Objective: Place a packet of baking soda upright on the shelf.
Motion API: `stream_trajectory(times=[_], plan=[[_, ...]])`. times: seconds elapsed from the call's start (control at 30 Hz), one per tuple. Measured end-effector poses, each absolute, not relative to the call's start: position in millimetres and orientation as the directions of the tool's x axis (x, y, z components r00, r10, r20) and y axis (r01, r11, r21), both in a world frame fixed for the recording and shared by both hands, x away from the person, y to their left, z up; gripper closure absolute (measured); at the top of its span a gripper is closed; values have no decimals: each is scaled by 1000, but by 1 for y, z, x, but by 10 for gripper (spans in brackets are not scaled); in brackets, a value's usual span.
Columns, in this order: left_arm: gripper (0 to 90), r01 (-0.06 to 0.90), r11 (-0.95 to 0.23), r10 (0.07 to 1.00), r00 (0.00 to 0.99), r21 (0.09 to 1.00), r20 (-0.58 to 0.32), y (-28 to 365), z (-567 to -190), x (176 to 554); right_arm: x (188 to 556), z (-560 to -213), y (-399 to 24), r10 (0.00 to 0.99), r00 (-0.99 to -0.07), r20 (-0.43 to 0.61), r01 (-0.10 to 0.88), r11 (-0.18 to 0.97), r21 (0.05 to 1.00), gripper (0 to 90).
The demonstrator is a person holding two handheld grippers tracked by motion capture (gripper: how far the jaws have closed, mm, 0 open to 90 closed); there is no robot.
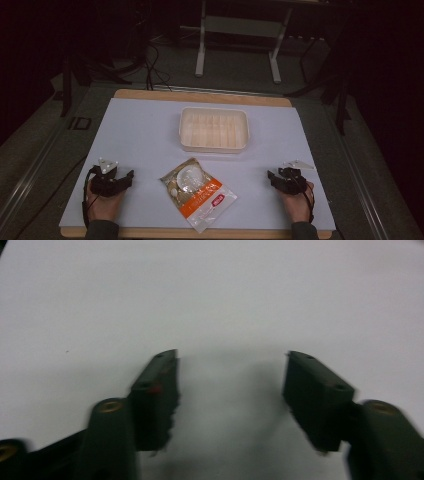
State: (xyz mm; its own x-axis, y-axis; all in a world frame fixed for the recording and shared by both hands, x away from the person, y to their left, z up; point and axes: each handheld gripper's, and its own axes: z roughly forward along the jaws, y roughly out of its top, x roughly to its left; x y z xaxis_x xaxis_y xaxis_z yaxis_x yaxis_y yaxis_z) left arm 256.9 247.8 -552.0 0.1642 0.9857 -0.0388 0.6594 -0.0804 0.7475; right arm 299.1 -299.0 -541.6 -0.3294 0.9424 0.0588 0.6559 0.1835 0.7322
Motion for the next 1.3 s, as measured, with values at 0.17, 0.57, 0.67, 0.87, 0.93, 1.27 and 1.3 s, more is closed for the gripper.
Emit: stream_trajectory(times=[0.17,0.57,0.67,0.87,0.93,1.27,1.3], plan=[[430,621,-72,984,174,780,-48,248,-549,253,286,-538,-292,917,-377,133,658,164,735,483],[435,620,-124,978,209,775,-11,241,-550,253,255,-536,-260,840,-497,218,663,206,720,412],[434,626,-123,978,207,770,-13,241,-550,254,250,-537,-254,821,-520,235,666,218,713,403],[433,628,-136,977,215,766,-3,239,-551,254,240,-541,-240,772,-567,287,672,231,704,394],[433,628,-143,976,216,765,5,238,-551,254,238,-542,-236,757,-581,297,671,239,702,393],[433,628,-161,975,223,761,22,236,-551,254,231,-548,-216,676,-632,379,679,247,691,396],[433,628,-163,974,223,761,24,235,-551,254,231,-549,-215,673,-632,384,682,248,688,403]])
